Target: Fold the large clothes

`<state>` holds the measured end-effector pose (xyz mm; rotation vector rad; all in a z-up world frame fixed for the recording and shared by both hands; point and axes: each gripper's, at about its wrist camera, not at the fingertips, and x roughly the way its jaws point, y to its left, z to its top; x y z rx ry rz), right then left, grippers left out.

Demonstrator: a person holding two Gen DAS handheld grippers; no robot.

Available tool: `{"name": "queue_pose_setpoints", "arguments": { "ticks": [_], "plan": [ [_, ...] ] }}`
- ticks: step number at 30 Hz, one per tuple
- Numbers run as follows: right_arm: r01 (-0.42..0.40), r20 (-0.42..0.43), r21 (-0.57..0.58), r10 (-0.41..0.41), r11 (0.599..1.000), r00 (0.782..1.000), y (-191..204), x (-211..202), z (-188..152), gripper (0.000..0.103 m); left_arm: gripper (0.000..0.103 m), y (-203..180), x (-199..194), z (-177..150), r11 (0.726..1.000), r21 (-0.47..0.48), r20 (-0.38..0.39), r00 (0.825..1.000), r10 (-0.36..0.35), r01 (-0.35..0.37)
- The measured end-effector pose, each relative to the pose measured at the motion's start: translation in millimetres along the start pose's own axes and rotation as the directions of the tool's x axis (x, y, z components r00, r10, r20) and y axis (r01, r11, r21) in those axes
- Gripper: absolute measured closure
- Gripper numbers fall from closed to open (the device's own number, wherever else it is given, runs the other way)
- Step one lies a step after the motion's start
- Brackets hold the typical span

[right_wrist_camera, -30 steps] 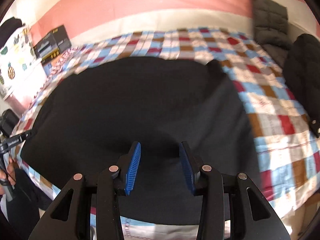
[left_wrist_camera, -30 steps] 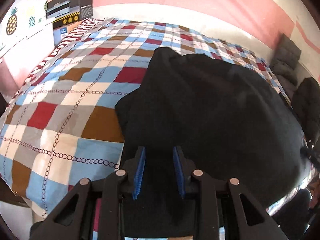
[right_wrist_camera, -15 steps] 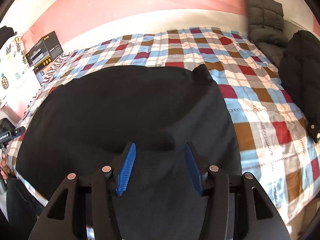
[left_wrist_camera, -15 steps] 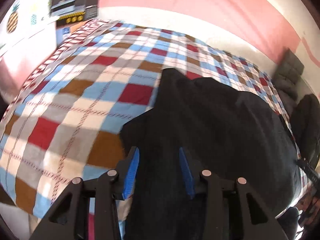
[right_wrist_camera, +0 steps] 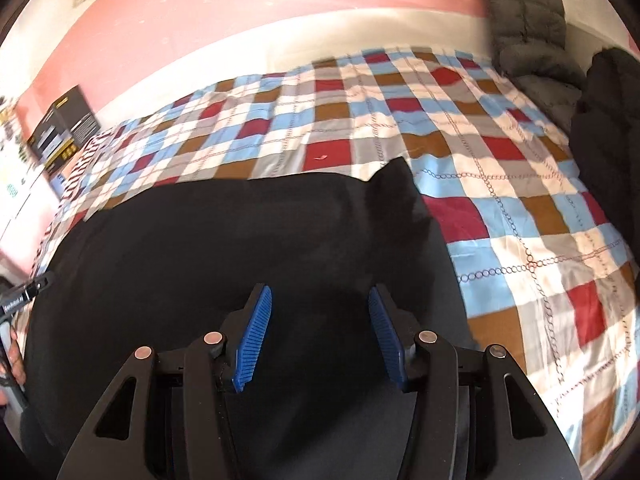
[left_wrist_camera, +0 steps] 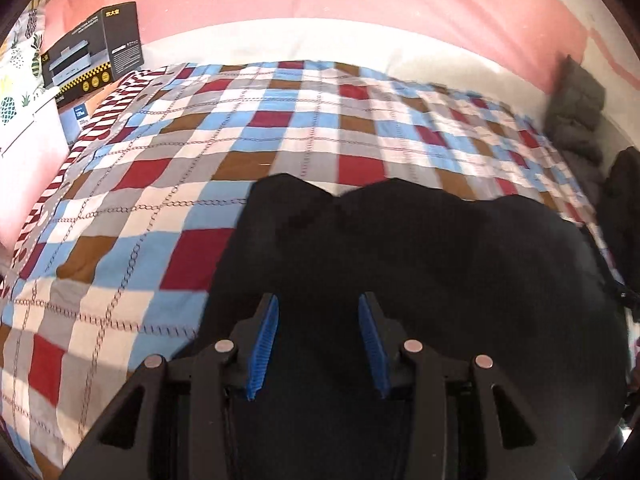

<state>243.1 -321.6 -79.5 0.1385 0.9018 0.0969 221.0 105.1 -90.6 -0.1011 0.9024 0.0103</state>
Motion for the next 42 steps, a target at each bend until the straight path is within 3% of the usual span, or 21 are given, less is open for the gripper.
{"name": "queue_pose_setpoints", "arguments": {
  "ticks": [10, 15, 20, 23, 25, 29, 34, 39, 42],
  "plan": [
    [-0.019, -0.02, 0.109, 0.021, 0.994, 1.0, -34, 41, -3, 0.052, 0.054, 16, 31, -8, 0.997, -0.061, 0.026, 0.999, -0.038, 0.04],
    [-0.009, -0.035, 0.095, 0.012, 0.995, 0.999, -33, 39, 1, 0.052, 0.053, 13, 31, -6, 0.999, -0.049, 0.012, 1.0, -0.021, 0.022],
    [0.028, -0.019, 0.036, -0.027, 0.999, 0.999, -32, 8, 3, 0.05, 0.054, 13, 7, -4, 1.0, -0.022, 0.001, 1.0, 0.016, -0.016],
    [0.024, -0.001, 0.043, -0.024, 0.999, 1.0, -45, -12, -5, 0.036, 0.054, 18, -12, -13, 1.0, -0.018, 0.011, 1.0, 0.023, -0.023],
    [0.011, -0.002, 0.072, -0.011, 0.997, 1.0, -58, -23, -13, 0.034, 0.052, 23, -23, -20, 0.999, -0.023, 0.015, 0.999, 0.032, -0.032],
    [-0.055, -0.046, 0.148, 0.063, 0.988, 0.997, -81, -27, -34, 0.026, 0.039, 43, -35, -40, 0.997, -0.069, -0.003, 1.0, 0.031, -0.031],
    [-0.184, -0.105, 0.255, 0.216, 0.949, 0.971, -99, -9, -54, 0.025, 0.026, 75, -26, -62, 0.972, -0.22, -0.057, 0.993, -0.101, 0.087],
    [-0.273, -0.15, 0.347, 0.341, 0.897, 0.928, -114, 12, -54, 0.015, 0.016, 95, -1, -68, 0.907, -0.369, -0.108, 0.959, -0.26, 0.204],
    [-0.312, -0.167, 0.38, 0.397, 0.871, 0.903, -120, 22, -53, 0.013, 0.012, 94, 7, -68, 0.894, -0.385, -0.12, 0.948, -0.293, 0.228]
  ]
}}
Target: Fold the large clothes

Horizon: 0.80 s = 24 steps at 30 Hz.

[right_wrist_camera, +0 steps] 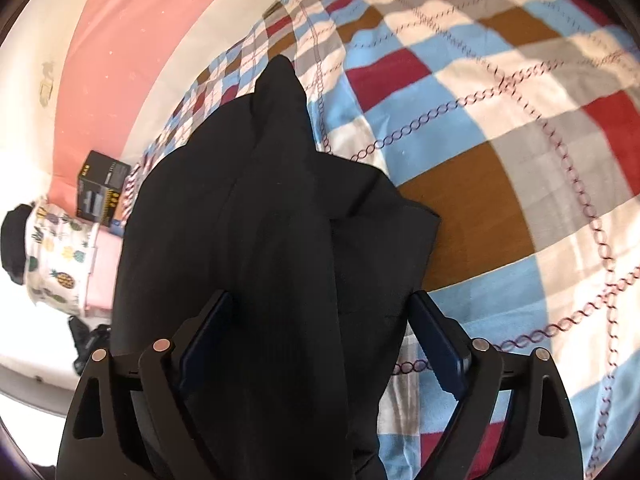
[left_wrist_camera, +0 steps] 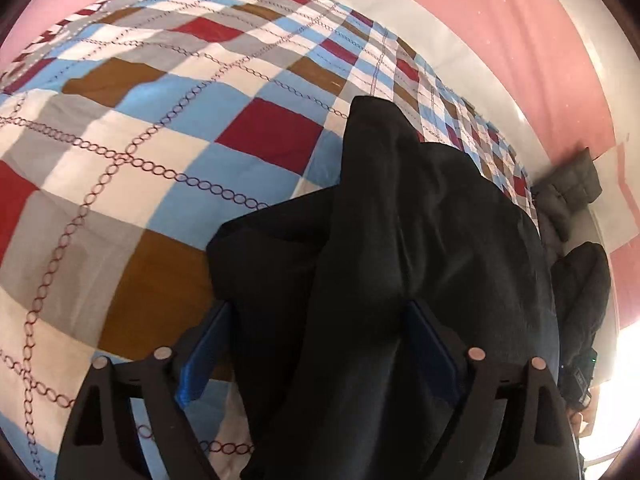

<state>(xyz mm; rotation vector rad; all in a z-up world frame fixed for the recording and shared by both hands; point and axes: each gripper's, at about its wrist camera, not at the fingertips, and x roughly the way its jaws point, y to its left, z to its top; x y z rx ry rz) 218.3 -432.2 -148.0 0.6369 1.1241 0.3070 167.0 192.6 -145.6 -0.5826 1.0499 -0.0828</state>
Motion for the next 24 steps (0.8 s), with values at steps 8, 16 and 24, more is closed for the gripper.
{"name": "queue_pose_setpoints", "arguments": {
  "ticks": [8, 16, 24],
  "plan": [
    [-0.119, -0.11, -0.008, 0.117, 0.993, 0.987, -6, 12, -3, 0.012, 0.009, 7, 8, -12, 0.996, -0.038, -0.069, 0.994, -0.086, 0.083],
    [-0.118, -0.14, -0.036, 0.112, 0.992, 0.984, -3, 33, 6, 0.012, 0.006, -5, 22, -6, 0.999, -0.018, -0.112, 0.992, -0.05, 0.048],
    [-0.086, -0.103, -0.079, 0.078, 0.993, 0.992, 17, 16, -4, 0.055, 0.046, -35, 9, -14, 0.994, 0.106, -0.071, 0.997, 0.027, -0.02]
  ]
}}
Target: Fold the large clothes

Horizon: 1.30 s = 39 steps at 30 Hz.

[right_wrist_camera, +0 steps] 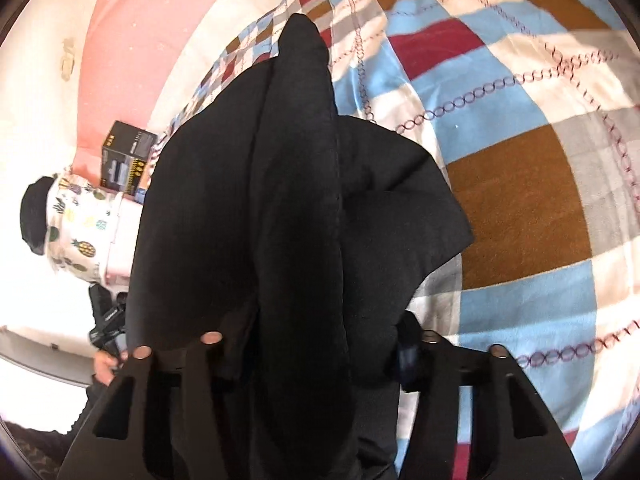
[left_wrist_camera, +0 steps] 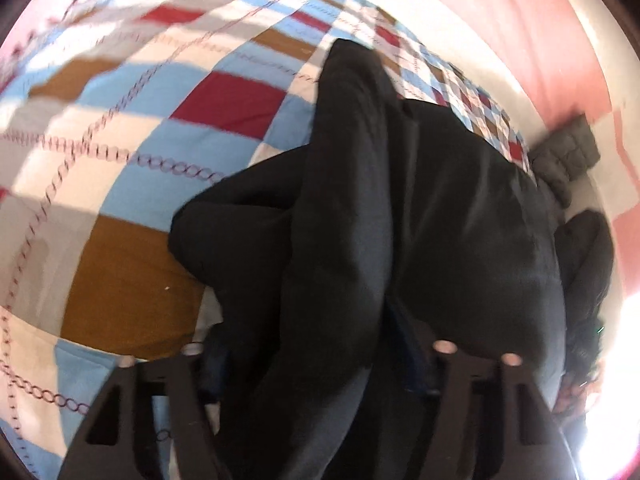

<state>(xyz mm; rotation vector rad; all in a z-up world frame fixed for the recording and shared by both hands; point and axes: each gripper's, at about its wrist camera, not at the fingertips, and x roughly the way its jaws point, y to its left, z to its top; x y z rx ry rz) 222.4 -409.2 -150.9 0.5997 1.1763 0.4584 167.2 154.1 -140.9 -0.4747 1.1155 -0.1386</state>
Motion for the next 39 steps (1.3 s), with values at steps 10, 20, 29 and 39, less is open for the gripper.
{"name": "queue_pose_setpoints", "arguments": {
  "ticks": [10, 20, 29, 39],
  "plan": [
    [0.079, 0.089, -0.062, -0.073, 0.995, 0.993, 60, -40, 1, 0.069, 0.074, -34, -72, 8, 0.996, 0.087, 0.116, 0.993, -0.003, -0.007],
    [0.061, 0.144, -0.159, -0.038, 0.985, 0.989, 114, -74, 5, 0.07, 0.075, -54, -127, 43, 0.99, 0.136, 0.21, 0.975, -0.067, 0.038],
    [0.023, 0.164, -0.181, 0.007, 0.983, 0.986, 149, -51, 42, 0.07, 0.075, -40, -142, 97, 0.99, 0.138, 0.267, 0.963, -0.043, 0.006],
    [-0.006, 0.132, -0.203, 0.033, 0.979, 0.991, 177, 25, 109, 0.07, 0.075, -2, -130, 184, 0.992, 0.119, 0.302, 0.953, 0.011, -0.049]
  ]
}}
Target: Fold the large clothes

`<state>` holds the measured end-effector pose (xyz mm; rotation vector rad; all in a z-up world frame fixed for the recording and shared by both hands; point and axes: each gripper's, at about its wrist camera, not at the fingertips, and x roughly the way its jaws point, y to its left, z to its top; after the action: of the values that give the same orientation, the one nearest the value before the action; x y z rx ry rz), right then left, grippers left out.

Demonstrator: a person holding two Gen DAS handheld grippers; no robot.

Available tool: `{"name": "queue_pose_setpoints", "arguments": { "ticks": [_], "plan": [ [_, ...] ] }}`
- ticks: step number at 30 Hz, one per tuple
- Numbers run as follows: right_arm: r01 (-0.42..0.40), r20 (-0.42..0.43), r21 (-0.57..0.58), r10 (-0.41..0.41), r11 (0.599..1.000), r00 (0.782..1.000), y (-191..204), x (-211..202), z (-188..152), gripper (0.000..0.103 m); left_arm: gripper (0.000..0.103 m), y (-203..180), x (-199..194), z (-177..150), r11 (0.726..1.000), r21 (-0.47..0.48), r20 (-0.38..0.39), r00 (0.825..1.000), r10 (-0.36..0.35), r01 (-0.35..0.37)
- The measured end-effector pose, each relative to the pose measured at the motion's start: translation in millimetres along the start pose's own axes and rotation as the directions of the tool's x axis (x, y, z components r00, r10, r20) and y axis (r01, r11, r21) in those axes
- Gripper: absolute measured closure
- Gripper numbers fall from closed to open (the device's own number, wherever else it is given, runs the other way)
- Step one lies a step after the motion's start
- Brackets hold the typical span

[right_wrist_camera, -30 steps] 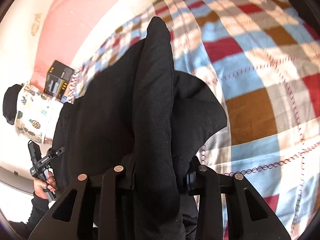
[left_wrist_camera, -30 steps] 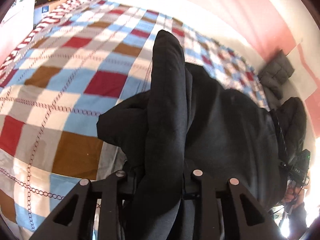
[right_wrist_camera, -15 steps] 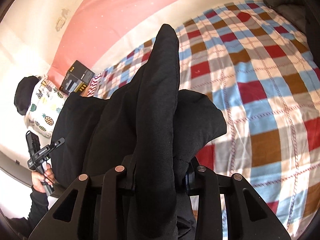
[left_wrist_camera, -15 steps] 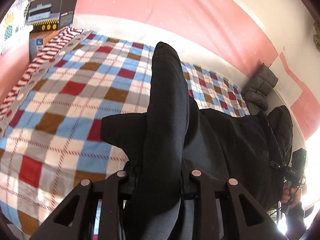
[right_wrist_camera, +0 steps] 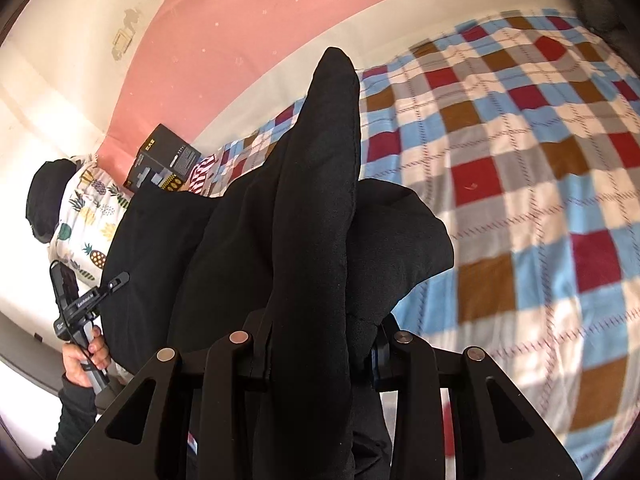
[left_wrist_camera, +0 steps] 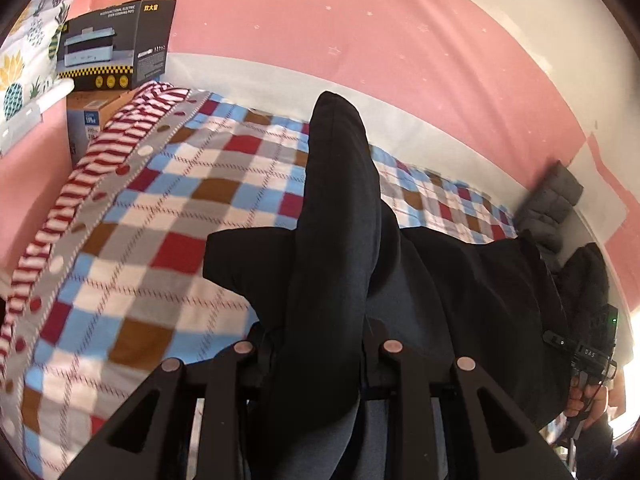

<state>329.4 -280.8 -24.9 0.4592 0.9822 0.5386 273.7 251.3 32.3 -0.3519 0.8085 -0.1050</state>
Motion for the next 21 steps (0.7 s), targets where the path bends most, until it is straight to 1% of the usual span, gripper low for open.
{"name": "queue_pose_setpoints", "arguments": {
  "ticks": [4, 6, 9, 10, 12, 13, 14, 15, 17, 19, 20, 21],
  "plan": [
    [-0.002, -0.014, 0.003, 0.002, 1.0, 1.0, 4, 36, 17, 0.07, 0.075, 21, 23, 19, 1.0, -0.009, 0.016, 1.0, 0.011, -0.011],
    [-0.002, -0.022, 0.001, 0.002, 1.0, 1.0, 3, 55, 24, 0.069, 0.074, 35, 40, 23, 1.0, -0.019, 0.016, 1.0, 0.02, -0.02],
    [0.007, -0.047, 0.019, -0.006, 1.0, 0.999, -8, 84, 29, 0.067, 0.074, 63, 75, 21, 0.997, -0.06, -0.015, 0.999, 0.04, -0.041],
    [0.018, -0.062, 0.03, -0.017, 0.999, 0.998, -15, 96, 29, 0.067, 0.073, 74, 89, 17, 0.995, -0.084, -0.036, 0.998, 0.052, -0.054],
    [0.047, -0.088, 0.063, -0.042, 0.997, 0.995, -32, 114, 25, 0.064, 0.072, 92, 111, 8, 0.991, -0.099, -0.068, 0.994, 0.089, -0.095],
    [0.055, -0.102, 0.082, -0.047, 0.995, 0.994, -41, 120, 22, 0.063, 0.069, 104, 121, 1, 0.987, -0.124, -0.087, 0.992, 0.092, -0.102],
    [0.054, -0.114, 0.101, -0.042, 0.993, 0.993, -49, 124, 19, 0.058, 0.063, 114, 129, -5, 0.985, -0.146, -0.101, 0.992, 0.082, -0.096],
    [0.046, -0.124, 0.124, -0.03, 0.991, 0.992, -60, 128, 15, 0.051, 0.06, 123, 136, -12, 0.984, -0.158, -0.103, 0.992, 0.069, -0.085],
    [0.035, -0.126, 0.132, -0.018, 0.991, 0.992, -68, 132, 9, 0.044, 0.05, 129, 142, -23, 0.985, -0.154, -0.091, 0.994, 0.061, -0.075],
    [0.04, -0.127, 0.136, -0.023, 0.99, 0.992, -70, 134, 7, 0.038, 0.043, 132, 145, -28, 0.984, -0.163, -0.086, 0.994, 0.06, -0.073],
    [0.046, -0.131, 0.144, -0.027, 0.989, 0.991, -71, 135, 6, 0.035, 0.043, 136, 144, -29, 0.981, -0.185, -0.085, 0.995, 0.044, -0.059],
    [0.053, -0.133, 0.155, -0.032, 0.987, 0.991, -72, 134, 6, 0.034, 0.043, 139, 142, -28, 0.977, -0.209, -0.084, 0.996, 0.027, -0.044]
  ]
}}
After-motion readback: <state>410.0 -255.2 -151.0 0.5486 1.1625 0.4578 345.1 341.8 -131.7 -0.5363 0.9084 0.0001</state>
